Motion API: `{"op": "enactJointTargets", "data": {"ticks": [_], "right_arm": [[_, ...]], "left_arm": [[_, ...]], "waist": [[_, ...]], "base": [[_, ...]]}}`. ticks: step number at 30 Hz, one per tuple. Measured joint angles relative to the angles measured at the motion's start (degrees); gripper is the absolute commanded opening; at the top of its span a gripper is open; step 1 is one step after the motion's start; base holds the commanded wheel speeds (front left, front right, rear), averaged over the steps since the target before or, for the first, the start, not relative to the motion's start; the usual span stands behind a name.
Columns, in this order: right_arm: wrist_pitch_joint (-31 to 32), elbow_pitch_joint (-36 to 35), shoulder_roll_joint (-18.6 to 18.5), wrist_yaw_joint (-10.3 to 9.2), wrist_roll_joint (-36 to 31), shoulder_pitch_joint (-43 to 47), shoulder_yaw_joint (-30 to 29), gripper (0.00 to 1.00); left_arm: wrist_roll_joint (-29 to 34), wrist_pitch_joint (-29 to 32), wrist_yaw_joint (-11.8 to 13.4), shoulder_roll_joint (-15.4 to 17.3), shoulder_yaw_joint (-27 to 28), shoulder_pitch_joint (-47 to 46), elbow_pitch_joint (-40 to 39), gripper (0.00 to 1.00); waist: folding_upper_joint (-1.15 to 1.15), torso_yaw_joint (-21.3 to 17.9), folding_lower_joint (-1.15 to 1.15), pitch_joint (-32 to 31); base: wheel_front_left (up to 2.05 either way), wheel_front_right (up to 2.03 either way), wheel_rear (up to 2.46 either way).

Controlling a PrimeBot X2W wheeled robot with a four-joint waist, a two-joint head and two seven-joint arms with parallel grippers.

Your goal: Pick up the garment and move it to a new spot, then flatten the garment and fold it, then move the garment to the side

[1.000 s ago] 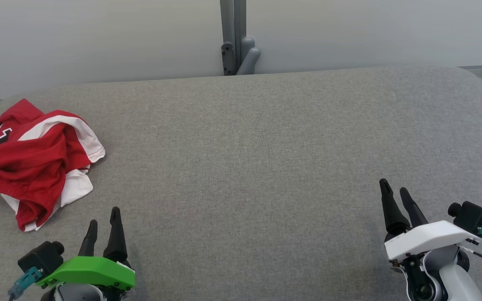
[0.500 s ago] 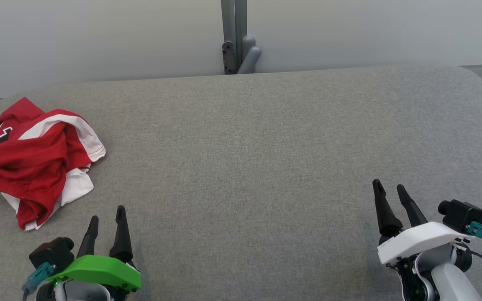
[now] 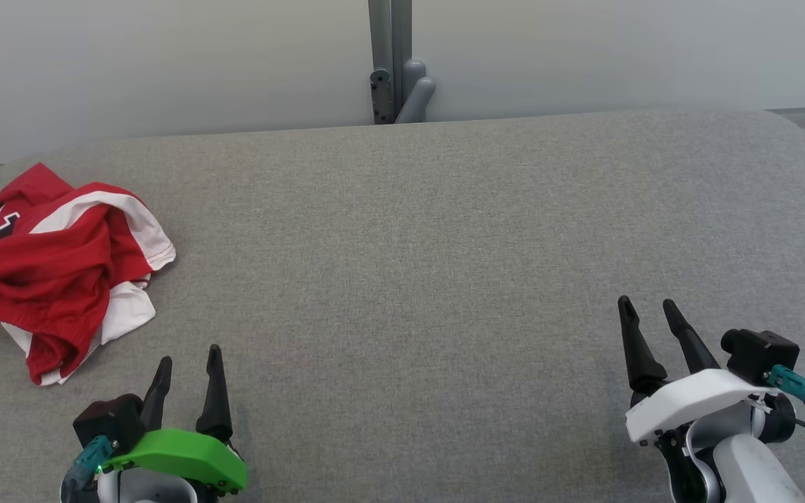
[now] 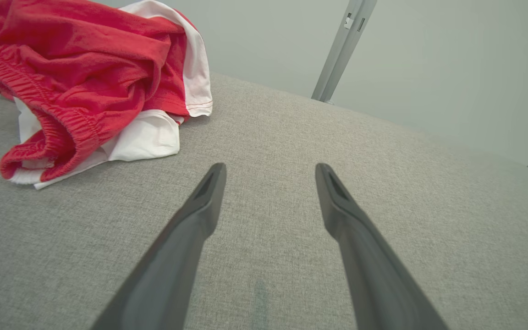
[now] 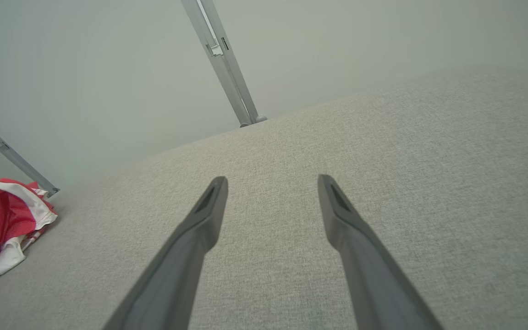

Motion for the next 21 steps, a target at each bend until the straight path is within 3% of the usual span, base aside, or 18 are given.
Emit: {"op": "enactJointTargets", "data": {"ticks": [21], "right_arm": [[-2.66,3.34,-0.03,0.0,-11.5,-0.2,-0.31,1.0]], "left_arm": [[9.62,-2.75,0.02,-0.01,-0.92,-0.01,3.46,1.0]], "waist": [[0.0,-0.15,0.0,0.39]], "base": [[0.0,0.0,0.0]]}}
